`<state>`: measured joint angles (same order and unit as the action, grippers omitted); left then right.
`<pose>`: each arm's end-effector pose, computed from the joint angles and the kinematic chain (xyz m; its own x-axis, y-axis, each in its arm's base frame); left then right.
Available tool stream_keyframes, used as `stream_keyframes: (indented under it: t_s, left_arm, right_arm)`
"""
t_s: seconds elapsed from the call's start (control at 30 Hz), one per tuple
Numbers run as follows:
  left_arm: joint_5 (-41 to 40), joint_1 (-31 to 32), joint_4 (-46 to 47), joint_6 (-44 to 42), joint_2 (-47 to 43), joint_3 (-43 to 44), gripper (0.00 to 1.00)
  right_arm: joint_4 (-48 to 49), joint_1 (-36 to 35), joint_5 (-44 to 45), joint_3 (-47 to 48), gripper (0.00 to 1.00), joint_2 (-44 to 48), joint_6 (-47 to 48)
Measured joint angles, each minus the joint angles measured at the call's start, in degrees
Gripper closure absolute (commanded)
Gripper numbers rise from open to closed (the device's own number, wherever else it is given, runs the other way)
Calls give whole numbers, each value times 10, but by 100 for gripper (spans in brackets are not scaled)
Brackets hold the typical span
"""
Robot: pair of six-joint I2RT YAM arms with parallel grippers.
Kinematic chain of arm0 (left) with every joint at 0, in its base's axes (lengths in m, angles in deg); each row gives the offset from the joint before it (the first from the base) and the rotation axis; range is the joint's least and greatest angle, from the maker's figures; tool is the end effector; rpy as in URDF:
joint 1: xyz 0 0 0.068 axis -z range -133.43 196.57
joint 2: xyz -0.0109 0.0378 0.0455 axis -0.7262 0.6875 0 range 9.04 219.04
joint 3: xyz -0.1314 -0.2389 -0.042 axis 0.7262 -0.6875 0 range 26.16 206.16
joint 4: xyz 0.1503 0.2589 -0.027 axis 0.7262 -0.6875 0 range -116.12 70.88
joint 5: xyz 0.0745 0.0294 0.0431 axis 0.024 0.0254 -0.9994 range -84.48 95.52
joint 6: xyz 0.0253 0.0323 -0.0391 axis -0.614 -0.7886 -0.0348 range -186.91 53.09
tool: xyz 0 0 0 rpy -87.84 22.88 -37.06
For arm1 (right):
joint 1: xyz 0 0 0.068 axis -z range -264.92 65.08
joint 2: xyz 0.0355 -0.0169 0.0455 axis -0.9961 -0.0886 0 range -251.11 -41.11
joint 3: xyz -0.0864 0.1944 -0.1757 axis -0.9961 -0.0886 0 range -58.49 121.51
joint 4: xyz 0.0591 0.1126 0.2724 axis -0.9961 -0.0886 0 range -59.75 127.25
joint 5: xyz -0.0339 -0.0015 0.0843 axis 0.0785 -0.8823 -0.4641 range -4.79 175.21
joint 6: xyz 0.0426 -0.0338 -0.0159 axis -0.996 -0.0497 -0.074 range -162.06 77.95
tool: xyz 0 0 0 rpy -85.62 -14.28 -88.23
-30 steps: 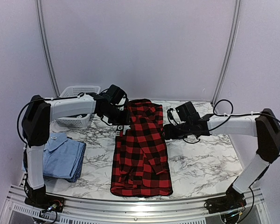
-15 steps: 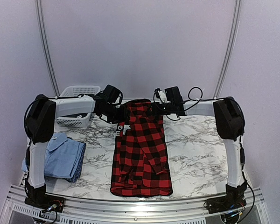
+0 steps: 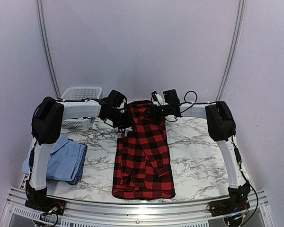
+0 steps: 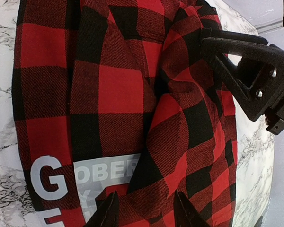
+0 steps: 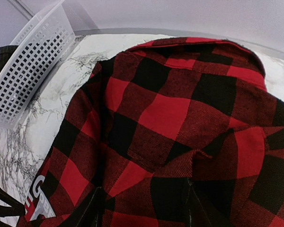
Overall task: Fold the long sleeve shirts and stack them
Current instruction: Adjust the sleeve of the rectangle-folded shirt.
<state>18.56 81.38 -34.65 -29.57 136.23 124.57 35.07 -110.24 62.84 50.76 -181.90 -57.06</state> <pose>0.4399 -0.3167 0.1623 -0.8737 -0.1123 -0.4734 0.1996 0.8046 -0.5593 0.5308 0.2678 0.1223 -0.6612 -0.0480 -0.7486 -0.5285 0.7381 0.4194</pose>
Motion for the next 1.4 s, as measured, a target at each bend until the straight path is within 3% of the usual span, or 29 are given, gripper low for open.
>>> stream_keyframes:
  t_s: [0.3, 0.53, 0.77, 1.03, 1.17, 1.4]
  left_arm:
    - [13, 0, 16, 14, 7, 0, 75]
    - [15, 0, 20, 19, 12, 0, 71]
    - [13, 0, 22, 23, 12, -19, 67]
    - [16, 0, 23, 29, 11, -29, 65]
    - [22, 0, 28, 37, 11, -29, 71]
    - [35, 0, 44, 49, 11, -30, 90]
  right_arm:
    - [-4, 12, -25, 8, 73, -5, -16]
    - [-5, 27, -34, 8, 54, -5, -25]
    - [-7, 34, -61, 40, 56, -37, -30]
    - [-15, 34, -94, 72, 66, -78, -42]
    - [-15, 34, -99, 75, 69, -78, -48]
    - [-15, 34, -101, 75, 86, -78, -54]
